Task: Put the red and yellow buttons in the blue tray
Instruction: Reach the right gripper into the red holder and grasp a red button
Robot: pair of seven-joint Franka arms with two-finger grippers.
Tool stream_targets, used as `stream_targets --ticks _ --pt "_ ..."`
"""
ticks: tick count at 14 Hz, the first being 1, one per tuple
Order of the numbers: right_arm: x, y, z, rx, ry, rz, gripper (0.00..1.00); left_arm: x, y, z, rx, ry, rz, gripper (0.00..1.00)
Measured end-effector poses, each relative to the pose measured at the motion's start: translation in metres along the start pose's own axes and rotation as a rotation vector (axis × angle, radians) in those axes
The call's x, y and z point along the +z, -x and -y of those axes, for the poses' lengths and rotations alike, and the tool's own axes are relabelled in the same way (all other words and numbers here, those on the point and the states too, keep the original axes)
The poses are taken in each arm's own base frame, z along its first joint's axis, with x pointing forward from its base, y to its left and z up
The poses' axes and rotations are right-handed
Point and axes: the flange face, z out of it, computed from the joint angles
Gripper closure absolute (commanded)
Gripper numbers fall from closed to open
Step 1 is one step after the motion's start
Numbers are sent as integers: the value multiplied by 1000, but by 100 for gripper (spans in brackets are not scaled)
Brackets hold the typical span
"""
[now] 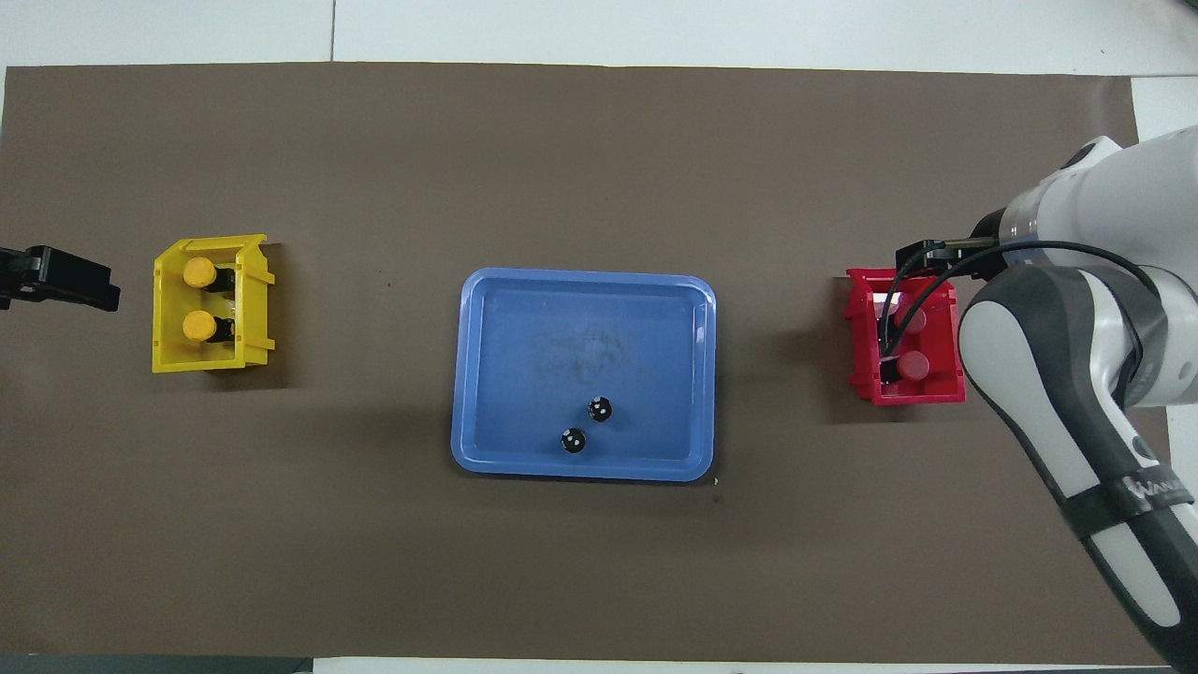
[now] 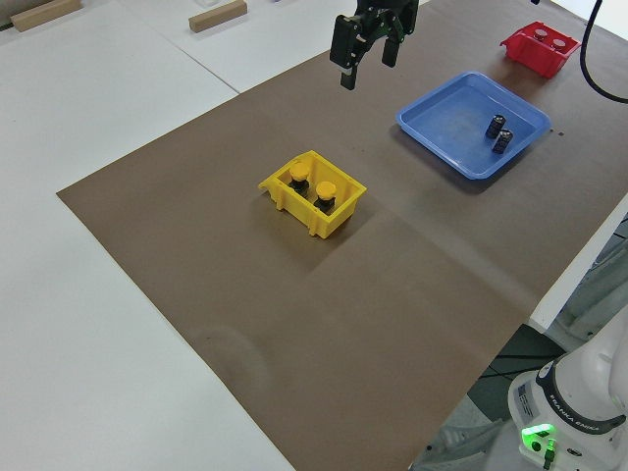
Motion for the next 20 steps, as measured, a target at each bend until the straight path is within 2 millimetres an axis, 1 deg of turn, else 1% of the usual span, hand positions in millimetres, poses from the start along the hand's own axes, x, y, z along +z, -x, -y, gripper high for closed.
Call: stream_targets --ticks 2,3,5,8,16,17,19,20 --pt "24 9 0 0 0 -6 28 -6 3 0 0 -1 -10 0" --pt "33 14 -1 0 1 -2 28 -6 5 0 0 -1 -9 0" --pt "44 21 -2 2 1 2 28 -6 6 0 0 -1 -2 0" --pt "54 30 -6 8 3 13 30 -6 6 0 0 0 -2 0" --pt "68 39 -12 11 4 24 36 -6 6 0 -1 -1 -3 0" --pt "70 40 -12 10 4 21 40 -6 6 0 -1 -1 -3 0" --pt "76 44 -12 8 5 15 54 -7 6 0 -1 -1 -4 0" --pt "79 46 -12 7 5 17 59 -7 6 0 -1 -1 -4 0"
